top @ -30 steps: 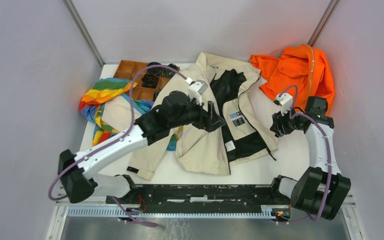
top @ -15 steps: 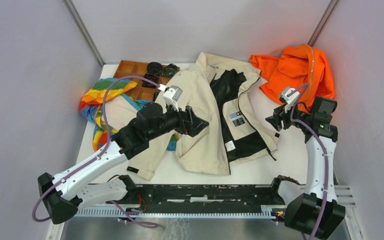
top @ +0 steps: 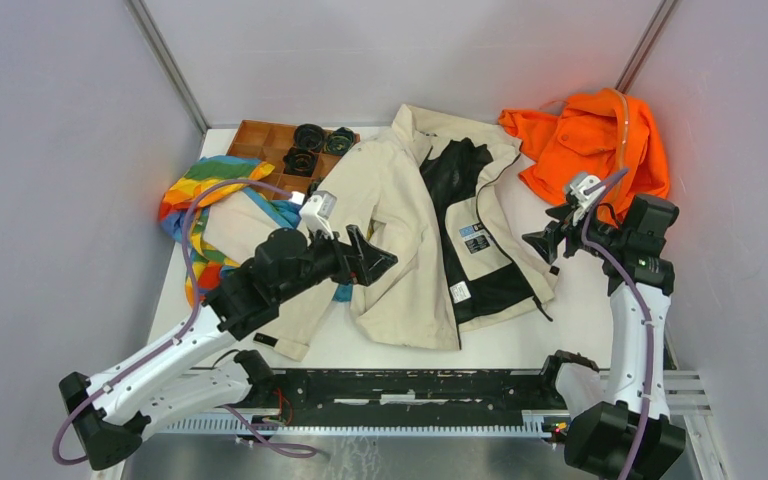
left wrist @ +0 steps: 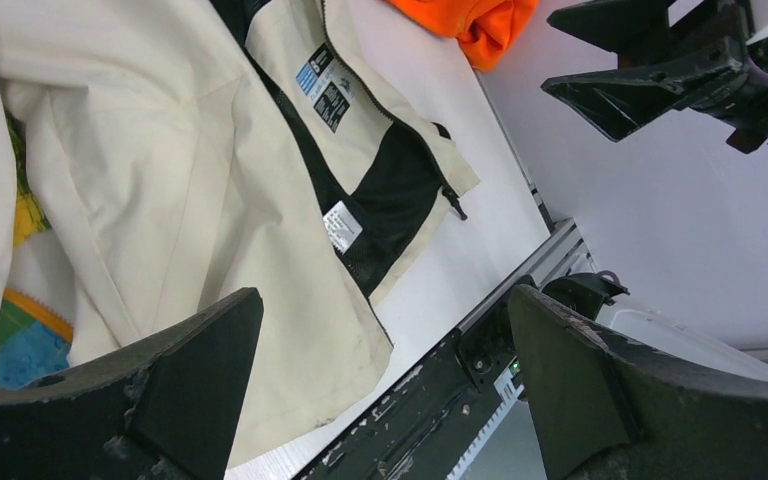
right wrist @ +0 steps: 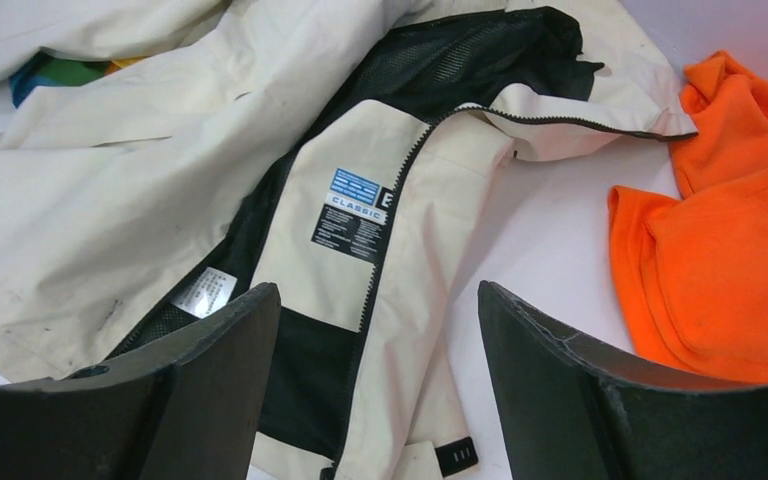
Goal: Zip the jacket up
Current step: Adjust the jacket at the center of the board.
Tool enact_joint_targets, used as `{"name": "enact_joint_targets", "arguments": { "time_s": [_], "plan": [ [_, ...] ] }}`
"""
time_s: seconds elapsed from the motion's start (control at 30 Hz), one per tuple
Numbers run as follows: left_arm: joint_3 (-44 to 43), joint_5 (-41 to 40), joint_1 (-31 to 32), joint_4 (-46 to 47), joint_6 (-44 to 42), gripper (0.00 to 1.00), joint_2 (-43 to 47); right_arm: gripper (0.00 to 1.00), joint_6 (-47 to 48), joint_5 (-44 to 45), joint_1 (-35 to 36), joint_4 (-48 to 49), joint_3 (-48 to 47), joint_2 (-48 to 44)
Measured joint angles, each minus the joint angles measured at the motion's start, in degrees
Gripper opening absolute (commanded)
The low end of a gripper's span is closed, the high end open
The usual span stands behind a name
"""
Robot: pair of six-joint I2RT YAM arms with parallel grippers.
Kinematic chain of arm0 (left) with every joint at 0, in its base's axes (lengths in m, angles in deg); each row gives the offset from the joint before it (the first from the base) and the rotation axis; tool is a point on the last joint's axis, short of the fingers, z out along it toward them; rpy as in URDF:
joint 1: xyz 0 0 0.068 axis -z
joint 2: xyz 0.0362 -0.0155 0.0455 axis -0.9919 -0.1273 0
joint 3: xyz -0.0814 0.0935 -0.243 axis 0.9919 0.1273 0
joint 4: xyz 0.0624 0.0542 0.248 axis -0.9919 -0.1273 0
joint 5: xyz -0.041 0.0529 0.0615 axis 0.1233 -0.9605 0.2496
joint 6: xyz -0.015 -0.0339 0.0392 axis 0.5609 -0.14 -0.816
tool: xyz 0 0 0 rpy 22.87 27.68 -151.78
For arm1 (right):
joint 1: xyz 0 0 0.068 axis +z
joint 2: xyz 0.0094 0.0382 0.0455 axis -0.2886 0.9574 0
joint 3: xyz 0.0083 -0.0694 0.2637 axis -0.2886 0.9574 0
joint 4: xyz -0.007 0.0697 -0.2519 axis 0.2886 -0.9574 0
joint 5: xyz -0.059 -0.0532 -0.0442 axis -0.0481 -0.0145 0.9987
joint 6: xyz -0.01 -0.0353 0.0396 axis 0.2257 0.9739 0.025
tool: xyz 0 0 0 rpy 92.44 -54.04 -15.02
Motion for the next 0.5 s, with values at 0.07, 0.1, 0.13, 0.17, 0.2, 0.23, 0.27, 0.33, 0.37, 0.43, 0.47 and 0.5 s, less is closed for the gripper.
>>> {"name": "enact_joint_targets", "arguments": {
  "time_s": [0.07, 0.1, 0.13, 0.17, 0.2, 0.23, 0.27, 0.33, 0.37, 0.43, 0.47, 0.5],
  "plan": [
    [0.11, -0.68, 0.00, -1.16, 1.60, 1.00, 0.11, 0.79, -0.92, -1.07, 0.00, 0.46, 0.15, -0.02],
    [0.13, -0.98, 0.00, -1.70, 2.32, 1.00, 0.04, 0.79, -1.07, -1.38, 0.00, 0.85, 0.33, -0.07],
    [0.17, -1.20, 0.00, -2.19, 3.04, 1.00, 0.04, 0.79, -1.38, -1.97, 0.00, 1.18, 0.87, -0.20],
    [0.35, -1.36, 0.00, -2.64, 4.07, 1.00, 0.07, 0.79, -1.40, -2.05, 0.00, 1.20, 0.98, -0.22],
    [0.57, -1.40, 0.00, -2.86, 5.03, 0.99, 0.07, 0.79, -1.42, -2.38, 0.00, 1.38, 1.29, -0.33],
    [0.81, -1.46, 0.00, -3.04, 5.99, 0.99, 0.07, 0.79, -1.42, -2.84, 0.00, 1.49, 1.68, -0.48],
    [0.96, -1.51, 0.00, -3.34, 6.91, 0.99, 0.07, 0.79, -1.44, -3.48, 0.00, 1.70, 2.21, -0.70],
    [1.16, -1.51, 0.00, -3.65, 8.61, 0.98, 0.07, 0.78, -1.49, -4.85, 0.00, 2.45, 3.32, -0.92],
    [1.20, -1.49, 0.00, -3.74, 9.35, 0.97, 0.07, 0.78, -1.51, -5.75, 0.00, 2.86, 4.04, -0.96],
    [1.33, -1.31, 0.00, -3.72, 10.64, 0.95, 0.00, 0.78, -1.38, -7.28, 0.00, 3.65, 5.57, -0.85],
    [1.38, -1.18, 0.00, -3.72, 11.50, 0.94, -0.26, 0.78, -1.31, -7.96, 0.00, 4.13, 6.40, -0.72],
    [1.38, -1.03, 0.00, -3.74, 12.33, 0.93, -0.72, 0.77, -1.22, -8.48, 0.02, 4.44, 6.95, -0.50]
  ]
}}
